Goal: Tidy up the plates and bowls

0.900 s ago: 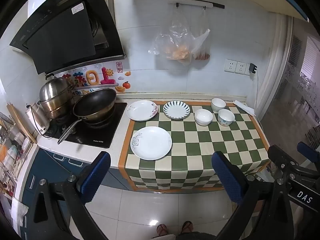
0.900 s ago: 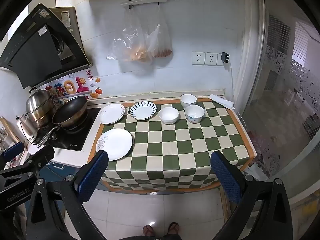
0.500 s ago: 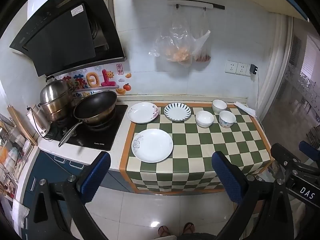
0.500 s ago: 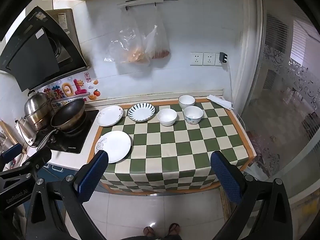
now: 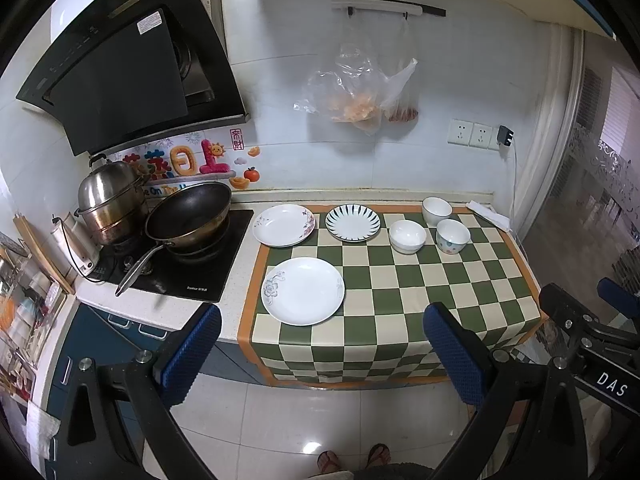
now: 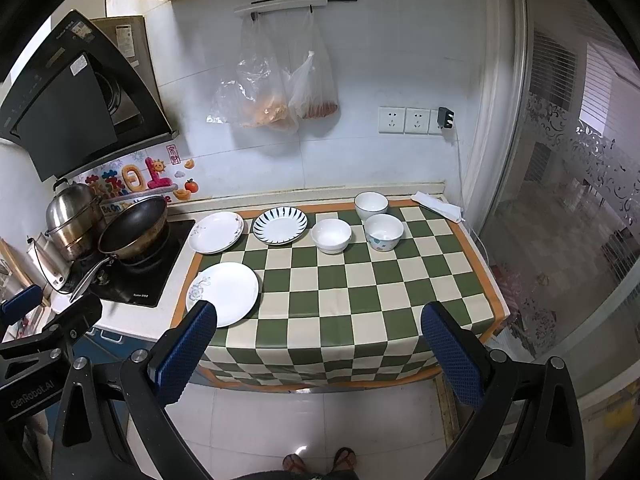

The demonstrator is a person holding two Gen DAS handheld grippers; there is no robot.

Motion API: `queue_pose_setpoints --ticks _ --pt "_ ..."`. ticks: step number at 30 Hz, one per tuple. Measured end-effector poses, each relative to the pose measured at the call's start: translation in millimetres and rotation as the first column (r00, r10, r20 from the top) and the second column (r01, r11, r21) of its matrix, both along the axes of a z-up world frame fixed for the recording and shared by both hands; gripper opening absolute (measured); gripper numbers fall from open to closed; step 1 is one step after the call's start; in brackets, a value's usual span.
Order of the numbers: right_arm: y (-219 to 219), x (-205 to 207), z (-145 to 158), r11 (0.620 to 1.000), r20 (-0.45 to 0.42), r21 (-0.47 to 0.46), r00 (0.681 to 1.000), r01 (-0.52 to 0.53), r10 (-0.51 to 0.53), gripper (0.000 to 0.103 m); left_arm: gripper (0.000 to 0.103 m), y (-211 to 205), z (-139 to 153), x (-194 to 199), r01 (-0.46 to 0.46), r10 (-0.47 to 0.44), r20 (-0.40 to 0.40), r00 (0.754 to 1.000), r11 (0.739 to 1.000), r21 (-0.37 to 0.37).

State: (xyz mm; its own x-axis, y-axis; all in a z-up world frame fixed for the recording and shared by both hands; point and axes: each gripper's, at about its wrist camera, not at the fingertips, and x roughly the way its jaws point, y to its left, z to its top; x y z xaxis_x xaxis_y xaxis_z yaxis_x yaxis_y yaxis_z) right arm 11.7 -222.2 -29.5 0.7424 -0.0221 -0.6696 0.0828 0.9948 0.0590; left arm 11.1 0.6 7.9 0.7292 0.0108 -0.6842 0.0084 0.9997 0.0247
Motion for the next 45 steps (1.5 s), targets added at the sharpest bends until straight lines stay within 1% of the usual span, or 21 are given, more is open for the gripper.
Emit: queue_pose_setpoints --ticks 16,45 --pt "-1.4 -4.5 -4.1 1.0 -0.008 -0.001 1.0 0.002 -0.002 0.103 0.103 -1.2 -0.8 -1.6 0.002 -0.002 -0.001 1.0 1.0 0.005" --pt "1.1 -4.3 1.3 1.0 -0.011 -0.002 1.0 -0.003 0.003 0.103 0.103 0.0 -1.0 -4.6 -0.001 0.001 0.002 1.0 1.0 0.003"
